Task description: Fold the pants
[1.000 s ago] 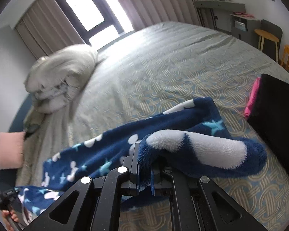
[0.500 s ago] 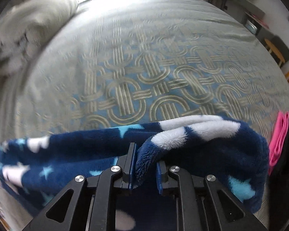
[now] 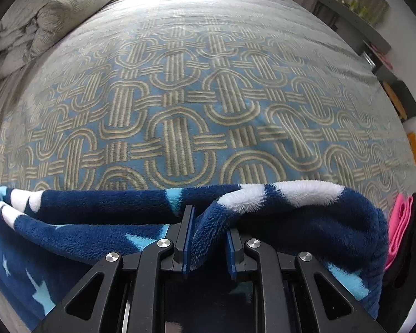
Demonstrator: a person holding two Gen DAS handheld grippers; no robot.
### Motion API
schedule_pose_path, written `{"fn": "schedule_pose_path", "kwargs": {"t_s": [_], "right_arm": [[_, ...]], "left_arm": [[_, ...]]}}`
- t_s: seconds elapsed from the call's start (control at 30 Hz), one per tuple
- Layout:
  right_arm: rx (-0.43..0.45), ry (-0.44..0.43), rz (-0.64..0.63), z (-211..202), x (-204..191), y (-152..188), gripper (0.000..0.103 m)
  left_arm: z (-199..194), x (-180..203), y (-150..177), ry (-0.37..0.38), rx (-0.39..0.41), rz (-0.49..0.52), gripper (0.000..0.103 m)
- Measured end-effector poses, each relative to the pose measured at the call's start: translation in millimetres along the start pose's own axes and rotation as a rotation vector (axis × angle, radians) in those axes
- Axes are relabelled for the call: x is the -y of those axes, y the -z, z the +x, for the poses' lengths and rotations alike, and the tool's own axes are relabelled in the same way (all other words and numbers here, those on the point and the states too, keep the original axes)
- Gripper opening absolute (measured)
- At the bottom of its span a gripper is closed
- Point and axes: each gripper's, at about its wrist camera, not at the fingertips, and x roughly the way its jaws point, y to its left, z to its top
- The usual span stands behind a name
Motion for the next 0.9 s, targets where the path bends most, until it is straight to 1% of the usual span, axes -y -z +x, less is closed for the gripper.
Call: {"fn": "schedule_pose_path", "kwargs": {"t_s": [0.07, 0.17, 0.2, 0.27, 0.3, 0.33, 0.4, 0.43, 0.47, 0.5, 0.53, 0.57, 0.6, 0.63, 0.67, 0.77, 0.83, 0.87, 0.9], "right_arm": [[-0.001, -0.013, 0.012, -2, 4, 1, 0.02], [-0.002, -0.033, 0.009, -11, 8, 4, 0.022], [-0.001, -0.037, 0.006, -14, 10, 5, 0.024], [0.014, -0.029, -0.002, -23, 14, 7, 0.033], [0.026, -0.009, -0.013, -29, 16, 8, 0.044], [0.043, 0.028, -0.035, -35, 18, 9, 0.06], [0.092, 0.128, -0.08, -45, 22, 8, 0.073], [0.117, 0.188, -0.1, -47, 24, 7, 0.074], [0.131, 0.223, -0.108, -49, 28, 6, 0.074], [0.142, 0.244, -0.104, -51, 34, 5, 0.074], [0.144, 0.24, -0.09, -54, 41, 5, 0.074], [0.141, 0.225, -0.075, -57, 47, 8, 0.074], [0.14, 0.202, -0.055, -60, 54, 10, 0.074], [0.147, 0.175, -0.031, -65, 64, 14, 0.074], [0.154, 0.156, -0.014, -69, 72, 19, 0.074], [0.167, 0.134, 0.036, -81, 100, 37, 0.074], [0.16, 0.112, 0.078, -83, 124, 50, 0.074], [0.156, 0.09, 0.097, -83, 135, 56, 0.075], [0.151, 0.057, 0.114, -82, 146, 61, 0.075]], "left_arm": [[-9, -13, 8, 0.012, 0.024, -0.005, 0.02], [-22, -23, 31, 0.027, 0.038, 0.02, 0.025], [-26, -24, 40, 0.037, 0.04, 0.041, 0.025], [-36, -20, 59, 0.057, 0.044, 0.093, 0.026], [-42, -15, 70, 0.071, 0.051, 0.126, 0.025], [-46, -10, 77, 0.081, 0.057, 0.149, 0.026], [-58, 4, 92, 0.111, 0.068, 0.191, 0.026], [-66, 13, 100, 0.137, 0.075, 0.21, 0.026], [-73, 22, 106, 0.163, 0.08, 0.227, 0.026], [-82, 36, 114, 0.198, 0.09, 0.255, 0.027], [-89, 45, 119, 0.218, 0.097, 0.274, 0.028], [-99, 62, 128, 0.249, 0.111, 0.313, 0.032], [-107, 73, 136, 0.266, 0.125, 0.346, 0.039], [-116, 85, 143, 0.28, 0.142, 0.379, 0.043], [-124, 97, 151, 0.293, 0.161, 0.412, 0.049], [-147, 137, 178, 0.327, 0.202, 0.538, 0.05], [-162, 165, 204, 0.379, 0.208, 0.615, 0.05], [-169, 176, 220, 0.42, 0.202, 0.654, 0.05], [-177, 187, 239, 0.479, 0.19, 0.703, 0.05]]}}
